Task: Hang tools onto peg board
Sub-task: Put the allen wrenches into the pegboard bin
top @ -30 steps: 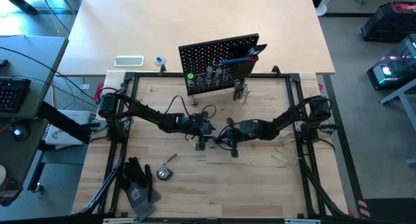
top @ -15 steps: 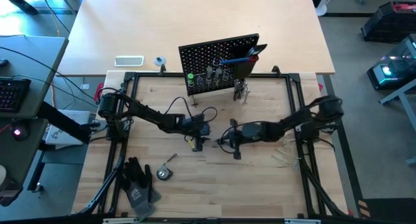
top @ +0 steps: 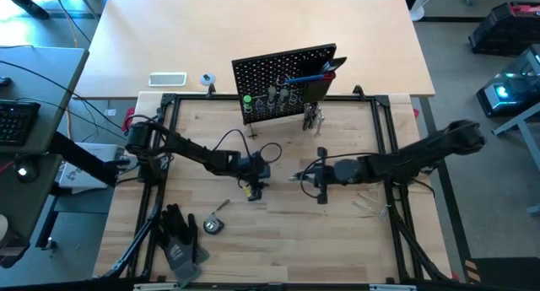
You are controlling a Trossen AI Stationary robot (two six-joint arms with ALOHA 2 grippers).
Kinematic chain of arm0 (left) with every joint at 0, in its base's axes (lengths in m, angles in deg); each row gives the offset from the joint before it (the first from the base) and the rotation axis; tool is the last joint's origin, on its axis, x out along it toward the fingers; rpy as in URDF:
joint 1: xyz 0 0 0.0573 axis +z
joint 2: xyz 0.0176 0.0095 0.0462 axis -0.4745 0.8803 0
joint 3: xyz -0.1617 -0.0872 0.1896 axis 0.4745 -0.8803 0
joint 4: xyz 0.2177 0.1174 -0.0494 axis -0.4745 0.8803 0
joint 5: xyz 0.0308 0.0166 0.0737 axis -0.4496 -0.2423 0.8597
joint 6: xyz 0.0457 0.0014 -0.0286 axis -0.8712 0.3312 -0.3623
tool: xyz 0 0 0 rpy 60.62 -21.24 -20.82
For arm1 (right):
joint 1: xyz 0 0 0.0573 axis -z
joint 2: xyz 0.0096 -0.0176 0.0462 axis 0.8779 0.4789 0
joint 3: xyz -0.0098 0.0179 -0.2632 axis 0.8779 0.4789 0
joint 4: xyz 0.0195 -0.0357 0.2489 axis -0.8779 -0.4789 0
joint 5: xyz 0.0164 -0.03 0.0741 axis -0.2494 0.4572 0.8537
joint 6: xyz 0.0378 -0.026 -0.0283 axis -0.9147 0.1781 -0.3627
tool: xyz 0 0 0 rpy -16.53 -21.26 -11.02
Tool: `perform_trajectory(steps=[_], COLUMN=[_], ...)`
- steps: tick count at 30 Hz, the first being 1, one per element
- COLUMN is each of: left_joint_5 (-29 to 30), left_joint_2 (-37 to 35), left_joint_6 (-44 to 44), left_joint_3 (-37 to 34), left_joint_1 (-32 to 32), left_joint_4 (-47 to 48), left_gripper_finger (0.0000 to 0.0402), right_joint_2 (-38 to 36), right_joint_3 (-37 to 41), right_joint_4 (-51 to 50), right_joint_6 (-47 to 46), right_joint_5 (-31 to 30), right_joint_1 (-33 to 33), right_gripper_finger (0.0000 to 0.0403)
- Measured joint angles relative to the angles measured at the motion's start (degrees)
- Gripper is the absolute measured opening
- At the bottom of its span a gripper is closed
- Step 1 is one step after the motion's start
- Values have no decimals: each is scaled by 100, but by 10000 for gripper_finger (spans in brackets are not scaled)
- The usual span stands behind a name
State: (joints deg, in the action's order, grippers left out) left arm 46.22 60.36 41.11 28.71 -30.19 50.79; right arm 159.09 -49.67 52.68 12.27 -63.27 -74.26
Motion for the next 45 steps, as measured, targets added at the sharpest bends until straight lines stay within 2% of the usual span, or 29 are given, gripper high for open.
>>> perform_trajectory(steps=[9,12,18,28,34,39,45], left_joint_5=[-151,-137,-106,161,391,404,406], left_joint_2=[-284,-337,-336,-336,-336,-336,-336], left_joint_6=[-26,-24,-21,-28,-28,-28,-32], left_joint_3=[-24,-24,-24,-22,-22,-22,-20], left_joint_1=[-461,-670,-1111,-1534,-1626,-1626,-1618], left_joint_4=[190,-7,-563,-1517,-1617,-1634,-1756], left_gripper_finger=[165,165,165,165,165,165,165], right_joint_2=[-1104,-1380,-1776,-2146,-2369,-2455,-2391], right_joint_3=[0,-2,-2,-2,-48,-681,-1964], right_joint_4=[-962,-1138,-1252,-1100,-445,-583,-1412], right_joint_6=[0,36,155,435,1183,1931,2724], right_joint_5=[-893,-1101,-1411,-1441,-1432,-1443,-1531], right_joint_1=[-382,-475,-620,-653,-745,-745,-657], right_gripper_finger=[33,15,15,15,15,15,15])
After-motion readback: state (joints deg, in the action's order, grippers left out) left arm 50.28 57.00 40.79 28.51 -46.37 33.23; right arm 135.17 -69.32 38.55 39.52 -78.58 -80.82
